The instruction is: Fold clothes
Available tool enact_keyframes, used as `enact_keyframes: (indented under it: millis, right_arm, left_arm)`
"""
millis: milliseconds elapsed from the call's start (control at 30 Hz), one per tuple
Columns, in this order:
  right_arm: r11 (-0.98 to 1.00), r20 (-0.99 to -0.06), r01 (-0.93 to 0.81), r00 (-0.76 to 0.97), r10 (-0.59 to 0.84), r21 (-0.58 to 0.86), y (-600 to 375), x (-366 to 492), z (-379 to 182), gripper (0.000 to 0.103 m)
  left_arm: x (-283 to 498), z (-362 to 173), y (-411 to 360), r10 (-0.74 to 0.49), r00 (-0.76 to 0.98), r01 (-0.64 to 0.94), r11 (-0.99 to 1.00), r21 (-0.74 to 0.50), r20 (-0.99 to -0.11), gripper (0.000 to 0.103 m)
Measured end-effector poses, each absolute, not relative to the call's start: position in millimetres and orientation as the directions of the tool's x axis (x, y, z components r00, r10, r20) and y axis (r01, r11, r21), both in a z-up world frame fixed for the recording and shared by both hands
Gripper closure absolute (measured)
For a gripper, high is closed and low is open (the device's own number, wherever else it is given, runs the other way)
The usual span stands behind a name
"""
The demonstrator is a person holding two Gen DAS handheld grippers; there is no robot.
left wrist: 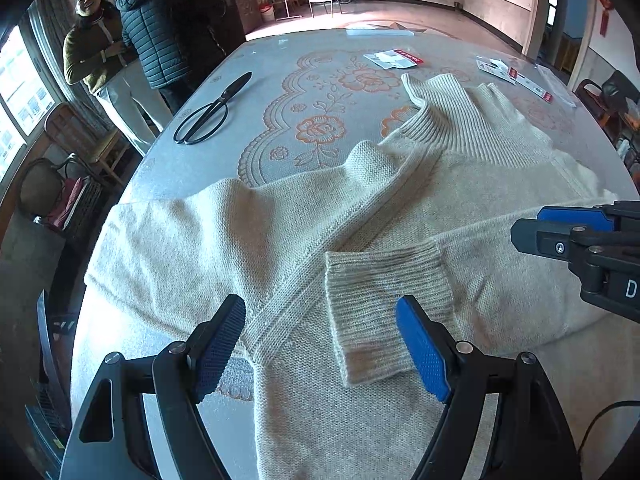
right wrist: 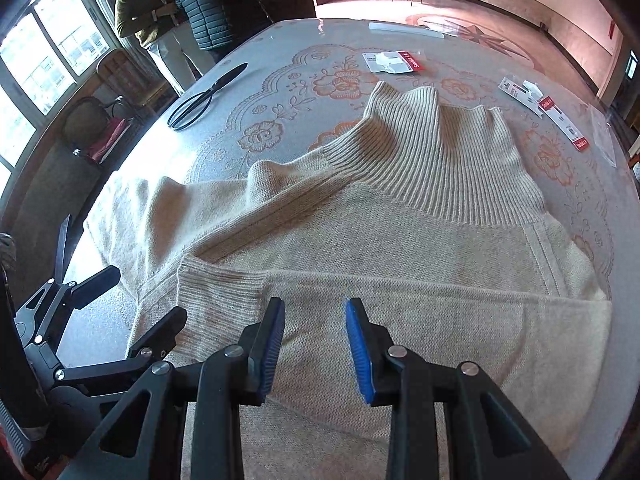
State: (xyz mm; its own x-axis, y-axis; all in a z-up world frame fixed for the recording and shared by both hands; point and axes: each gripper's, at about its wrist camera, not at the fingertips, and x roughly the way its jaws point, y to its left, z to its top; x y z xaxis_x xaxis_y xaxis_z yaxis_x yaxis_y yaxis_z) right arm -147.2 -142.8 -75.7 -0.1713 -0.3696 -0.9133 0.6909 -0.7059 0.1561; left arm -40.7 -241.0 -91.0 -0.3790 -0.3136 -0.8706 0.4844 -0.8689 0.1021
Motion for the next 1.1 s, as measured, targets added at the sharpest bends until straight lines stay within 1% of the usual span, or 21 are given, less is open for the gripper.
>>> enact_keyframes:
  millis: [1100]
  right_arm:
    - [-0.715,-0.921,0.684,-0.17,-0.351,0.146,-132,-151,-79,0.072]
  left_arm:
    - [-41,-97,-240,-0.31,-0.376,0.478,-0.872,0.104,-0.873,0.024]
